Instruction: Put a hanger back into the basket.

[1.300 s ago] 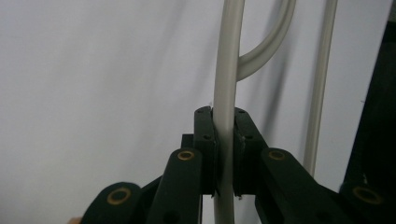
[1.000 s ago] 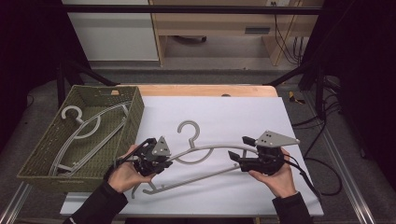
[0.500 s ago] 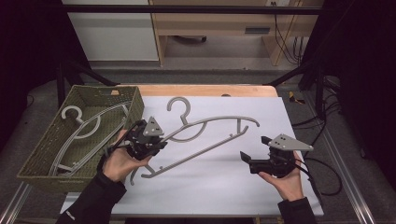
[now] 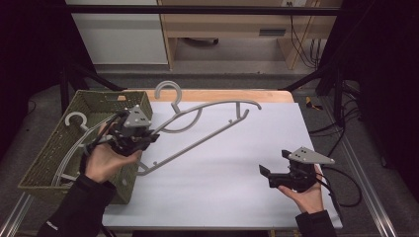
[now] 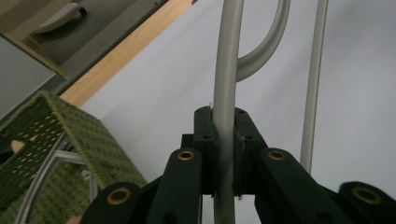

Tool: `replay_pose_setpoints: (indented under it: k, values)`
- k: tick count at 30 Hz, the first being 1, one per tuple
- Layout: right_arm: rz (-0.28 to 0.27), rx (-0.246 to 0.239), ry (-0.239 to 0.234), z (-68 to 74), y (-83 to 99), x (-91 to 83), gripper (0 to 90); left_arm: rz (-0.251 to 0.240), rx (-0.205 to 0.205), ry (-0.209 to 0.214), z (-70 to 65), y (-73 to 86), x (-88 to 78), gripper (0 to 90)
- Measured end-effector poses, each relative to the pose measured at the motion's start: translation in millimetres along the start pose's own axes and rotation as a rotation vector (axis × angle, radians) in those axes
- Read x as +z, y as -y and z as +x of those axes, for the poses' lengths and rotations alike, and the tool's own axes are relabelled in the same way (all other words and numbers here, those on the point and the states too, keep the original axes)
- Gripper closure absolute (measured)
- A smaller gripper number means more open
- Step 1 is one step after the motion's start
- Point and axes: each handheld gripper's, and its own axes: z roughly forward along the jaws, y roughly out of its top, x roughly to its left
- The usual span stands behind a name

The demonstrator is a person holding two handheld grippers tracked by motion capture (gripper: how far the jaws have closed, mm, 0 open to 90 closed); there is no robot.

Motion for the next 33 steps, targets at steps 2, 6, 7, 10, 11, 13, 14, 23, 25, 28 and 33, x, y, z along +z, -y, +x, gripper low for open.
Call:
replay_pose_setpoints:
  k: [2,6,7,10,11,13,14,23,25,28,33]
  values:
    - [-0.006,-0.007,0.001,0.7,0.2,-0.6,6.2,-0.013,-0.016,-0.016,7.7,3.0,-6.1,82.7]
    - [-0.004,-0.004,0.009,-0.1,1.0,-0.7,5.6,-0.018,-0.057,-0.043,27.4,14.8,-18.0,82.7]
    - [-0.004,-0.004,0.009,-0.1,1.0,-0.7,5.6,-0.018,-0.057,-0.043,27.4,14.8,-18.0,82.7]
    - [0.001,0.007,0.012,-2.0,2.3,-0.7,5.5,-0.008,-0.066,-0.058,40.3,23.5,-24.6,82.7]
    - [0.003,0.01,0.014,-2.8,2.8,-0.2,5.5,-0.011,-0.073,-0.06,44.2,26.3,-26.2,82.7]
    - [0.008,0.014,0.016,-3.3,3.3,0.5,5.4,-0.005,-0.079,-0.069,51.0,30.9,-29.1,82.7]
    - [0.009,0.008,0.011,-2.7,3.6,1.2,5.3,-0.003,-0.092,-0.078,61.2,37.4,-32.0,82.7]
    - [0.023,0.006,0.018,-0.9,4.4,5.5,4.8,0.025,-0.135,-0.111,91.6,64.0,-42.2,82.6]
    - [0.025,-0.001,0.016,-0.7,4.8,6.2,4.7,0.023,-0.15,-0.122,98.1,71.4,-45.8,82.6]
    - [0.028,0.002,0.015,-0.1,4.9,6.9,4.5,0.016,-0.17,-0.138,106.8,79.3,-50.8,82.6]
    - [0.028,0.001,0.018,-0.2,4.8,6.9,4.4,0.014,-0.181,-0.152,117.5,88.8,-56.0,82.6]
